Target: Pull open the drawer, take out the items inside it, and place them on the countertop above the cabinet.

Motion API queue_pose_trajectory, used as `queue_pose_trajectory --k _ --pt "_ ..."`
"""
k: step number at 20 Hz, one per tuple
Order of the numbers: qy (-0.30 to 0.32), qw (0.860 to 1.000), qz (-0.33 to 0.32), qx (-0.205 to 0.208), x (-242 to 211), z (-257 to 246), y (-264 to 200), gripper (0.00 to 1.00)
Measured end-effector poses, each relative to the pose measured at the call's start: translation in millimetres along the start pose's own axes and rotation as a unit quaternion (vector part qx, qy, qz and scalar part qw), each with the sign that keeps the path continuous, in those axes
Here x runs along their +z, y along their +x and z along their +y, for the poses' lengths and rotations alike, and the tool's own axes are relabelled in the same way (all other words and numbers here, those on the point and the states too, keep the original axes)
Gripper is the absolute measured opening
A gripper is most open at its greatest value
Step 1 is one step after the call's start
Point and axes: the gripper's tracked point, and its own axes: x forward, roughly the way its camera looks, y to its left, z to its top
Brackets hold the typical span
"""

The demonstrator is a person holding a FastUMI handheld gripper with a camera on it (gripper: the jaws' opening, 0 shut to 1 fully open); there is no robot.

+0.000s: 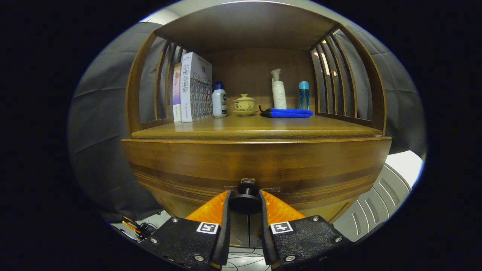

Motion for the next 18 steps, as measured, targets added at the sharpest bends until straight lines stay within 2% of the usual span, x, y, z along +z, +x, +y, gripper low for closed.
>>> queue_pose_trajectory --k 18 --pt "-0.001 1.000 0.001 0.003 -29.1 11.0 -100.7 0.36"
